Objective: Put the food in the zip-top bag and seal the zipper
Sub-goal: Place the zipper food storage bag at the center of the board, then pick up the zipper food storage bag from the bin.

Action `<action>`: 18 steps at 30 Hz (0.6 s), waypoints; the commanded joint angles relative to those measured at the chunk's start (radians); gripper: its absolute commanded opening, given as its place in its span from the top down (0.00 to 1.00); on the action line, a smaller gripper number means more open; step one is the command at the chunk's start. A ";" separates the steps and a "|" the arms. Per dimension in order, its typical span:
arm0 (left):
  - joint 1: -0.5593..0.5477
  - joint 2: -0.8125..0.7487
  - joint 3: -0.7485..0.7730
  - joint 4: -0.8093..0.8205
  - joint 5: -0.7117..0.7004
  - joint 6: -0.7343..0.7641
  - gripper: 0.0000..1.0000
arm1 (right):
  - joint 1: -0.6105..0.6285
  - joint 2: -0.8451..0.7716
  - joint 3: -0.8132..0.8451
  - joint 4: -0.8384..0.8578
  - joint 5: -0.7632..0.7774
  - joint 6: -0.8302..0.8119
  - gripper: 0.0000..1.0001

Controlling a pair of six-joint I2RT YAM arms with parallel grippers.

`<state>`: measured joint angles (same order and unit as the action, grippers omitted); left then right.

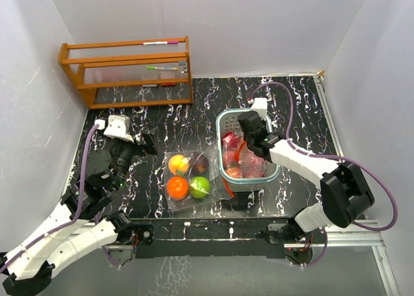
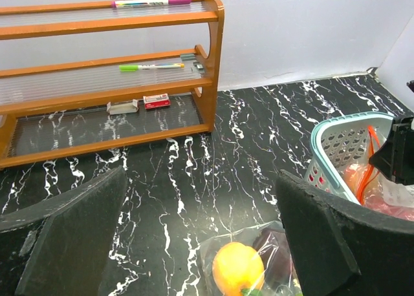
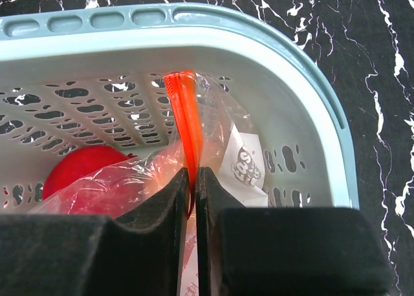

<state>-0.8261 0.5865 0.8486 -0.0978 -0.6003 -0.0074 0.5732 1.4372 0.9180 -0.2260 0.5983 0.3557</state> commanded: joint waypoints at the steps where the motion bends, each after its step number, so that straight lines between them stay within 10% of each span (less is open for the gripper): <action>1: 0.004 0.004 0.004 0.020 0.053 0.013 0.03 | -0.010 -0.050 0.006 0.065 -0.009 -0.009 0.91; 18: 0.004 0.281 0.106 0.134 0.602 0.125 0.03 | -0.010 -0.422 0.190 -0.055 -0.589 -0.076 0.92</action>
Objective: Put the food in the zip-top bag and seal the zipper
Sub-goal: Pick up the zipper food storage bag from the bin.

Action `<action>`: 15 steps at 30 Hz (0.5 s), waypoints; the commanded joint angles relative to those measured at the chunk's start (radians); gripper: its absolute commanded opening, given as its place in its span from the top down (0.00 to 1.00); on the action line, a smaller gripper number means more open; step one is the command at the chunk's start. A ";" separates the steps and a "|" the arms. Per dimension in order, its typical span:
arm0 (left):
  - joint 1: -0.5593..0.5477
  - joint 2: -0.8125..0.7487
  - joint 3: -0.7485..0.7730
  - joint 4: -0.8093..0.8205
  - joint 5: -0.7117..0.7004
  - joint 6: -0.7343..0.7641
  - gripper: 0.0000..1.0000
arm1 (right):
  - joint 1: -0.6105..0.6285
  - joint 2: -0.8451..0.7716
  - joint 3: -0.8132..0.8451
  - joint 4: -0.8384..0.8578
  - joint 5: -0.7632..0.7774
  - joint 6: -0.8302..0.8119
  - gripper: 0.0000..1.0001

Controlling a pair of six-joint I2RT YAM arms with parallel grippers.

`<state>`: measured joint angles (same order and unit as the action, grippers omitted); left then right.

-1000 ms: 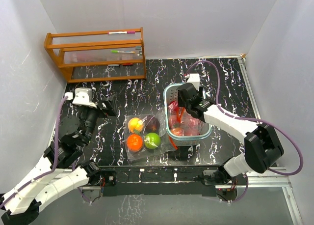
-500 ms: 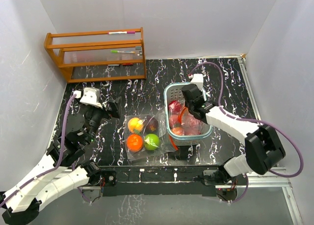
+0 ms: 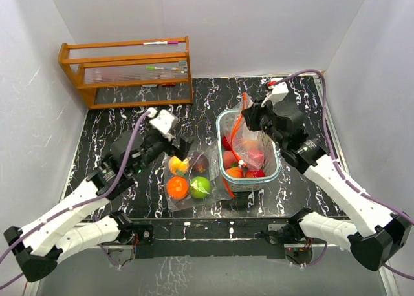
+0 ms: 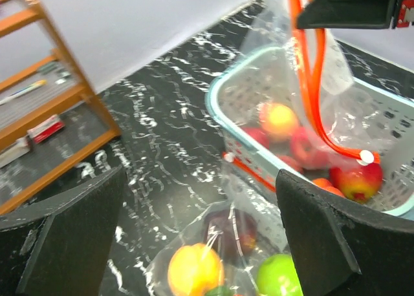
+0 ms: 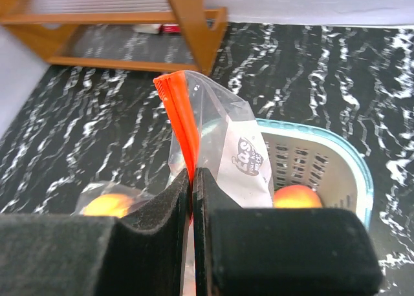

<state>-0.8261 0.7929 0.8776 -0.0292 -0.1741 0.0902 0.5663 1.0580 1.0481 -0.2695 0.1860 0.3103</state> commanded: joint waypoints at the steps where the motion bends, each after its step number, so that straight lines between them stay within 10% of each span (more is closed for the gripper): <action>1: 0.004 0.087 0.087 0.080 0.204 0.023 0.03 | -0.003 -0.052 0.068 -0.009 -0.202 -0.033 0.92; 15: 0.004 0.172 -0.085 0.600 0.476 -0.251 0.03 | -0.004 -0.075 0.070 0.059 -0.409 -0.010 0.92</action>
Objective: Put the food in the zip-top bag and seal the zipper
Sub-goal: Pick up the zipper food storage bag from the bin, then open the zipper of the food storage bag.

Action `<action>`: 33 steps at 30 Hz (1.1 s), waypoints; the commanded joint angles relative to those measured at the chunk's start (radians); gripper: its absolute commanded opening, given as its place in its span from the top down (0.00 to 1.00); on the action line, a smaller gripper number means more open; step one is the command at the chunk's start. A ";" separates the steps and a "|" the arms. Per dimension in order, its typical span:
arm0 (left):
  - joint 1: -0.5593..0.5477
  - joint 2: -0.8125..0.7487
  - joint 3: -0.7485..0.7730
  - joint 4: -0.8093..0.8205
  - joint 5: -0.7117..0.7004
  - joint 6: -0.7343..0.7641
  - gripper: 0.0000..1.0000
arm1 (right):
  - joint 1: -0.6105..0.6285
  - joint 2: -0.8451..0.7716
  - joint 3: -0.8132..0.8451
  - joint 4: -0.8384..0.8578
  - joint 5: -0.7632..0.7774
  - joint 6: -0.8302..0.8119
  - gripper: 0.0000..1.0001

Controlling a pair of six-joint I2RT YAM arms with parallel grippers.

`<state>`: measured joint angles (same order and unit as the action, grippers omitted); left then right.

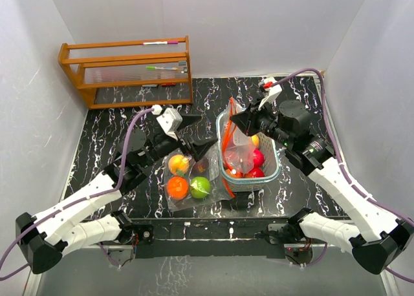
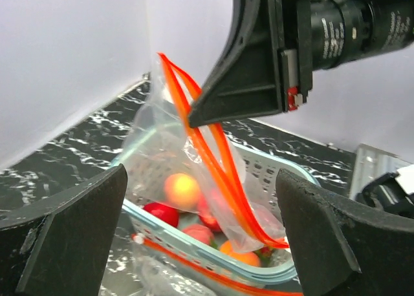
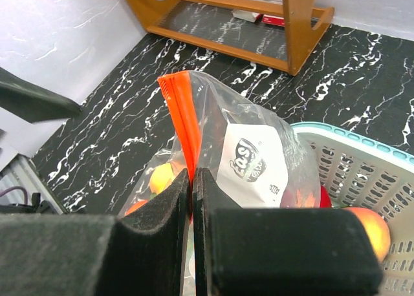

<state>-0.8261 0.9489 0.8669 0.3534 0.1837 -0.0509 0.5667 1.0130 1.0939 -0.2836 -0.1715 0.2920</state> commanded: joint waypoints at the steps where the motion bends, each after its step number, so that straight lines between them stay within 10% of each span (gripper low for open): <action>1: 0.003 0.025 -0.085 0.238 0.122 -0.123 0.03 | -0.005 -0.031 0.026 0.076 -0.059 0.012 0.92; 13: 0.004 0.158 -0.097 0.352 0.116 -0.242 0.10 | -0.004 -0.037 0.031 0.101 -0.164 0.036 0.92; 22: 0.004 0.221 -0.085 0.383 0.152 -0.288 0.51 | -0.004 -0.043 0.024 0.106 -0.183 0.046 0.92; 27: 0.004 0.209 -0.083 0.364 0.153 -0.279 1.00 | -0.004 -0.045 0.027 0.081 -0.157 0.036 0.92; 33: 0.004 0.148 -0.077 0.264 0.086 -0.211 1.00 | -0.004 -0.064 0.030 -0.025 -0.040 0.006 0.92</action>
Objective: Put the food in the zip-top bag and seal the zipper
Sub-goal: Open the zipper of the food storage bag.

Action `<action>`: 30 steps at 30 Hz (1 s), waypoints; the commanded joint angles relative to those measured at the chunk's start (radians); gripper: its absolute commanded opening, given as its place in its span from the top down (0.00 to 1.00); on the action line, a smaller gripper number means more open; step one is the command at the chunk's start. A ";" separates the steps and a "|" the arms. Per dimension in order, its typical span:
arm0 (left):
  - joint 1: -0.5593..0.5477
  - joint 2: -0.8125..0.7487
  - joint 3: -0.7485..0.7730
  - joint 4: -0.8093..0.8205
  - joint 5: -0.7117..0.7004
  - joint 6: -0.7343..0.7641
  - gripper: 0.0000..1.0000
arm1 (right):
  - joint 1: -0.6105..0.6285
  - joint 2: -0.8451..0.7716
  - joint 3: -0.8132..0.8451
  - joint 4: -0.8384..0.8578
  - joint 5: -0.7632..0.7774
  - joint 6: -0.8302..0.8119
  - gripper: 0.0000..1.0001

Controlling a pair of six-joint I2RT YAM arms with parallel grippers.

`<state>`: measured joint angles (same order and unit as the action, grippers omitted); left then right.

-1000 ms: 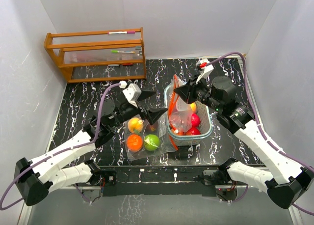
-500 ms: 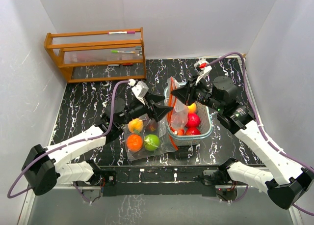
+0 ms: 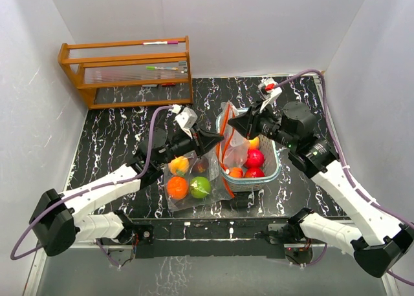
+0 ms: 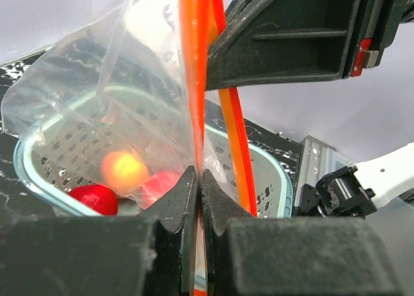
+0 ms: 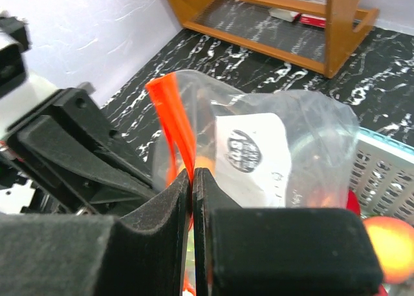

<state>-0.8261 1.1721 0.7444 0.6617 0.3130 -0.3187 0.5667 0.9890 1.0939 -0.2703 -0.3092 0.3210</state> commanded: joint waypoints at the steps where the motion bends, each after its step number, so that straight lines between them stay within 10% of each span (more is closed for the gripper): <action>1: 0.004 -0.089 0.053 -0.082 -0.083 0.073 1.00 | -0.005 -0.041 0.040 -0.080 0.142 -0.033 0.92; 13: 0.004 -0.278 0.146 -0.361 -0.450 0.225 1.00 | -0.004 -0.071 0.190 -0.533 0.705 0.016 0.89; 20: 0.004 -0.319 0.187 -0.452 -0.558 0.306 1.00 | -0.004 -0.091 0.240 -0.573 0.665 0.020 0.86; 30: 0.004 -0.321 0.191 -0.442 -0.513 0.290 1.00 | -0.004 -0.102 0.188 -0.355 0.296 0.000 0.21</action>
<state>-0.8307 0.8814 0.8925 0.1932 -0.1848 -0.0364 0.5686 0.9031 1.2934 -0.7685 0.1303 0.3325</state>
